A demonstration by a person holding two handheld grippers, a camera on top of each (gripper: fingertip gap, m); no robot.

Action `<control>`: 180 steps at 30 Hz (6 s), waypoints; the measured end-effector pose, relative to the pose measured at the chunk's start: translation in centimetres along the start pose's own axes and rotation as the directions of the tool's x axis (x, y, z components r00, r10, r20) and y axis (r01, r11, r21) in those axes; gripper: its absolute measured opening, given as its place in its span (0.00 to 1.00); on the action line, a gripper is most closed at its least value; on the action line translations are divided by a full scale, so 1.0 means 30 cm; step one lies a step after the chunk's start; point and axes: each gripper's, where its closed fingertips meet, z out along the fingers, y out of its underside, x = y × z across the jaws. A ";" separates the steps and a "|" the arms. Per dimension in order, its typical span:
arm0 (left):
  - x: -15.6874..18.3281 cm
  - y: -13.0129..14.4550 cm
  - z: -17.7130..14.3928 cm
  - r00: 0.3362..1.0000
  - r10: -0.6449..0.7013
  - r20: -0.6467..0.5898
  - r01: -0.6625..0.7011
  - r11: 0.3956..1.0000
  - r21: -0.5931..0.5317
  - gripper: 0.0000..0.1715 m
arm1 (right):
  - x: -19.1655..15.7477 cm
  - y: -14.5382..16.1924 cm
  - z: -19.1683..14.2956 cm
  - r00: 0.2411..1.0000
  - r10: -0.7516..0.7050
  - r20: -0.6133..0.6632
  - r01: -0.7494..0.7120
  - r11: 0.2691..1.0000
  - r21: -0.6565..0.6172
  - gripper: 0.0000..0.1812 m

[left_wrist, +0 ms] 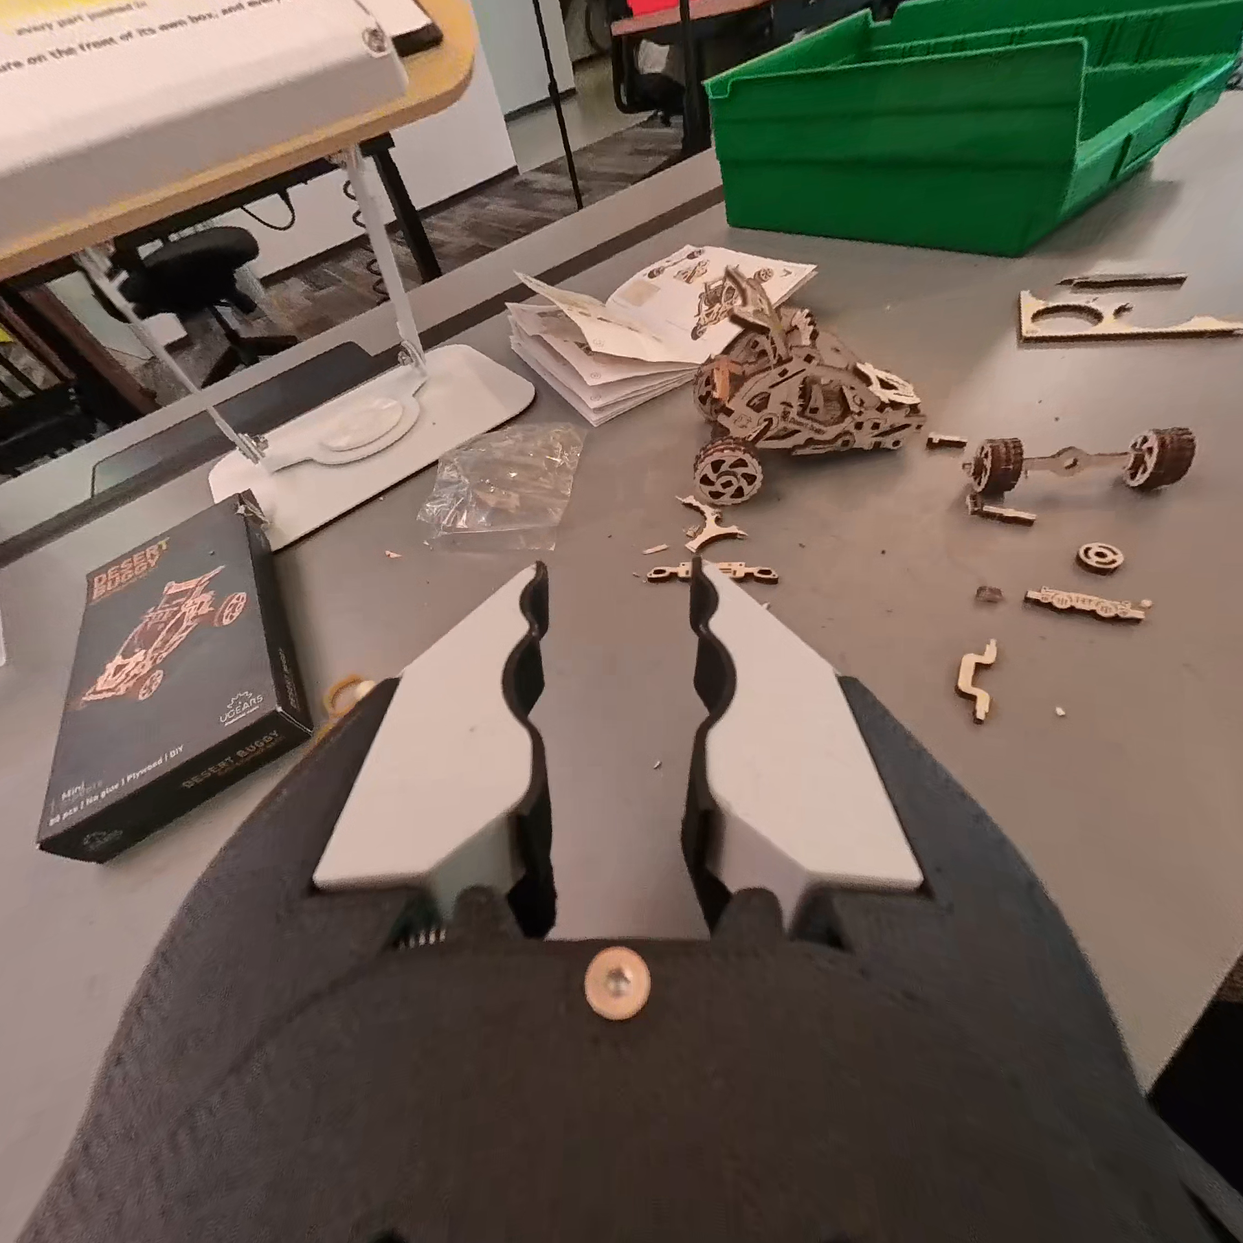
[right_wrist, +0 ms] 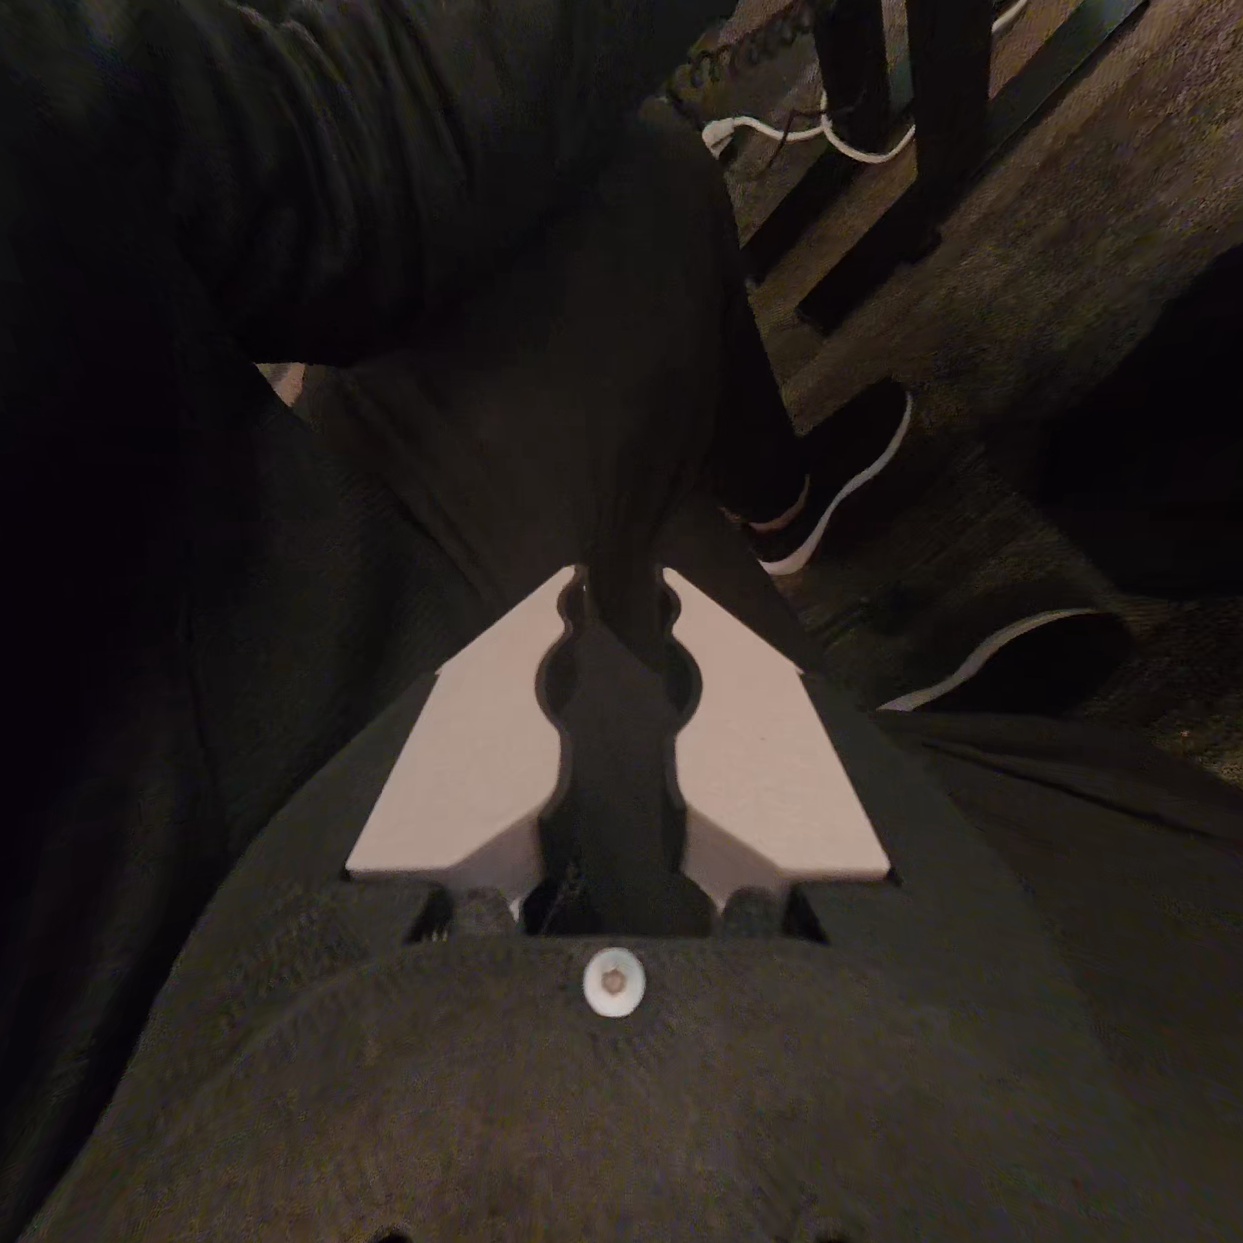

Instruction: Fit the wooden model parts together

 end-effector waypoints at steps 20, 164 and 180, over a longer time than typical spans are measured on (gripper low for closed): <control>0.011 -0.047 -0.038 0.995 -0.054 -0.084 0.064 0.991 0.114 0.26 | -0.136 -0.078 0.168 0.972 0.039 0.231 -0.024 0.997 -0.069 0.13; 0.207 -0.109 0.382 0.780 -0.003 -0.625 -0.110 0.984 -0.142 0.59 | 0.865 -1.046 0.113 0.989 -0.014 -0.146 0.046 0.974 0.220 0.17; 0.295 -0.081 0.461 0.704 -0.060 -0.708 -0.110 0.975 -0.192 0.32 | 0.898 -1.022 0.087 0.995 0.036 -0.098 -0.012 0.972 0.236 0.17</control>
